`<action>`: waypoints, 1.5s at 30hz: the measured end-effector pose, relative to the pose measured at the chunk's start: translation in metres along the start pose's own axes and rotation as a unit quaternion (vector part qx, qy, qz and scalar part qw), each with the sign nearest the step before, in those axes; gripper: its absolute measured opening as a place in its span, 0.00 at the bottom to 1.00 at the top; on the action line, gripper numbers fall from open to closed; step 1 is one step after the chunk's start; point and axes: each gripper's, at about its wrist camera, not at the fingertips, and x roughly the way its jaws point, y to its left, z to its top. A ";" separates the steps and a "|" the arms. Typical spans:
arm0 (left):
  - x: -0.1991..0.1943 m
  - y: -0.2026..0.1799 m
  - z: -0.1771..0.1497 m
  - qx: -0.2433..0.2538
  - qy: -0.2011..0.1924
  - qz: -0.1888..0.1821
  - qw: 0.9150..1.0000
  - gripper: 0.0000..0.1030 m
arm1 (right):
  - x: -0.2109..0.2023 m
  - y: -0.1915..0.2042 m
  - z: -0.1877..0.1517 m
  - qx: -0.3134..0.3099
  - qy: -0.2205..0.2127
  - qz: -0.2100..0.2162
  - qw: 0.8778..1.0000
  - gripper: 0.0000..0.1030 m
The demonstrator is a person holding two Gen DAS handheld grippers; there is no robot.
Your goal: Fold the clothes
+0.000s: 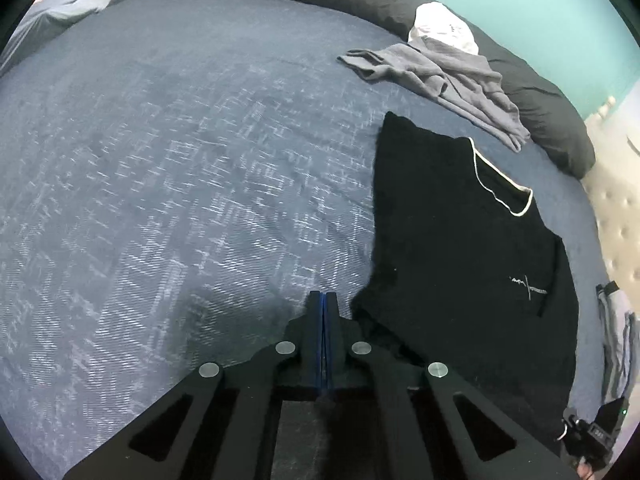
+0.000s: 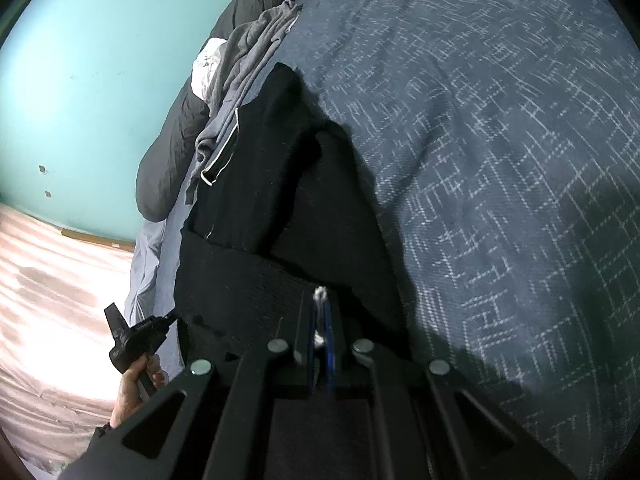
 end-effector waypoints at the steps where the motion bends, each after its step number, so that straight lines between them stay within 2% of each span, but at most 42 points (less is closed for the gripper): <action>1: -0.004 0.001 -0.001 0.001 0.000 -0.002 1.000 0.00 | -0.001 0.000 0.000 0.002 -0.002 0.001 1.000 0.04; 4: -0.019 0.002 -0.005 0.007 0.004 -0.010 1.000 0.00 | -0.002 0.001 0.000 0.004 -0.001 -0.005 1.000 0.06; 11: -0.067 -0.010 -0.026 0.048 0.021 -0.025 0.998 0.00 | -0.021 -0.004 -0.002 0.020 -0.007 -0.049 0.999 0.07; 12: -0.073 -0.011 -0.030 0.052 0.025 -0.027 0.998 0.00 | -0.025 -0.004 -0.003 0.021 -0.005 -0.052 0.998 0.08; 16: -0.102 -0.006 -0.053 0.054 0.042 -0.035 0.997 0.01 | -0.038 0.003 -0.012 0.006 0.019 -0.061 0.998 0.31; 20: -0.127 0.004 -0.079 0.051 0.053 -0.038 0.997 0.06 | -0.056 0.016 -0.024 -0.023 0.052 -0.075 0.996 0.32; 22: -0.136 0.007 -0.094 0.049 0.062 -0.039 0.996 0.14 | -0.064 0.019 -0.031 -0.028 0.071 -0.075 0.994 0.32; 23: -0.139 0.009 -0.102 0.047 0.067 -0.040 0.996 0.15 | -0.068 0.021 -0.035 -0.030 0.079 -0.077 0.993 0.32; 27: -0.146 0.014 -0.130 0.042 0.091 -0.049 0.994 0.16 | -0.087 0.025 -0.050 -0.045 0.102 -0.096 0.989 0.33; 30: -0.149 0.016 -0.149 0.040 0.113 -0.059 0.991 0.18 | -0.099 0.024 -0.062 -0.051 0.114 -0.109 0.986 0.39; 36: -0.151 0.014 -0.187 0.050 0.143 -0.066 0.986 0.23 | -0.115 0.015 -0.093 -0.066 0.148 -0.130 0.978 0.39; 45: -0.145 0.017 -0.214 0.039 0.178 -0.079 0.980 0.31 | -0.119 0.010 -0.123 -0.069 0.179 -0.135 0.972 0.40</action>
